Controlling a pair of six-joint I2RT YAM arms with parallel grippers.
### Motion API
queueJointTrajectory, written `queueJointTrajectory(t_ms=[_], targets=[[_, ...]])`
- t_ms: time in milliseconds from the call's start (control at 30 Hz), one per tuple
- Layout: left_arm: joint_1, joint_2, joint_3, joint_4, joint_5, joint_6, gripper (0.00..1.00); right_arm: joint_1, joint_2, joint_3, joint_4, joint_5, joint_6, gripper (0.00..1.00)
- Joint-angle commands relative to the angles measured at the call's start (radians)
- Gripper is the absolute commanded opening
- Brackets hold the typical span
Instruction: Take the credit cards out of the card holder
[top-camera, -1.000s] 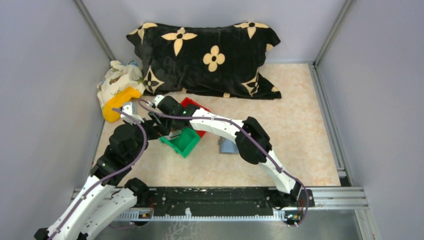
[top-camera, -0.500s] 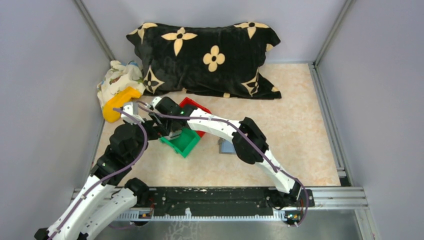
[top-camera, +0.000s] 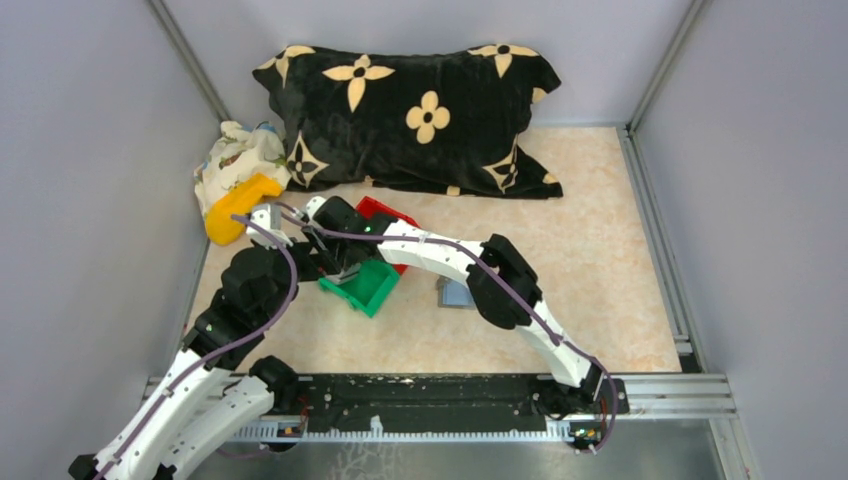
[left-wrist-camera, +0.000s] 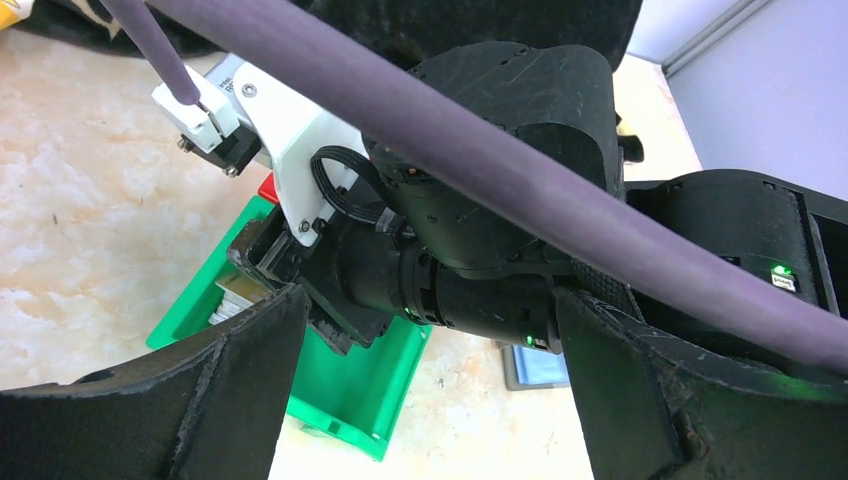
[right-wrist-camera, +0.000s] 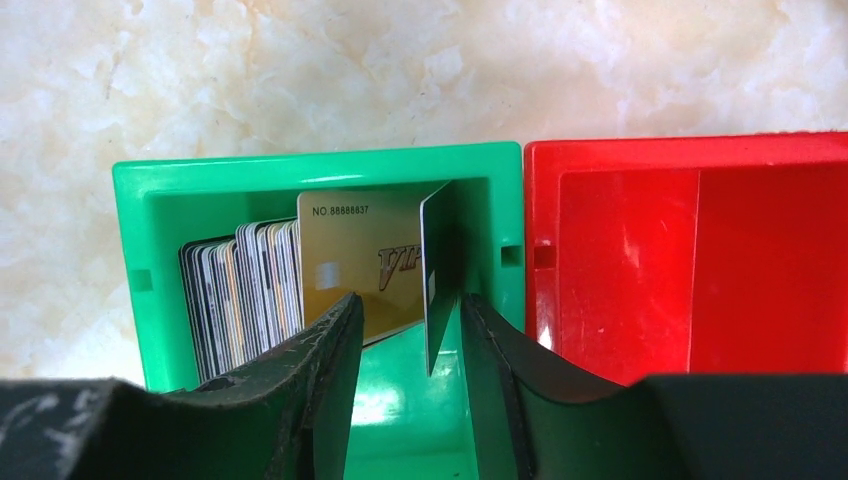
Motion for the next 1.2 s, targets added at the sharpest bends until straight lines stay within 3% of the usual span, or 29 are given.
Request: queueJointTrajectory(t_ms=[0,200,367,1167], targets=[[-0.002,0.022,-0.006,0.073,0.017,-0.007,0.99,0.067,-0.111,-0.027,0.071,-0.040,0.019,0.42],[-0.003,0.031,-0.014,0.083,0.024,-0.008,0.99,0.076,-0.156,-0.073,0.099,-0.025,0.023,0.41],[-0.001,0.036,-0.014,0.086,0.026,-0.007,0.99,0.088,-0.174,-0.077,0.100,-0.022,0.022,0.34],[-0.002,0.048,-0.020,0.106,0.037,-0.005,0.99,0.133,-0.153,-0.115,0.143,-0.106,0.107,0.20]])
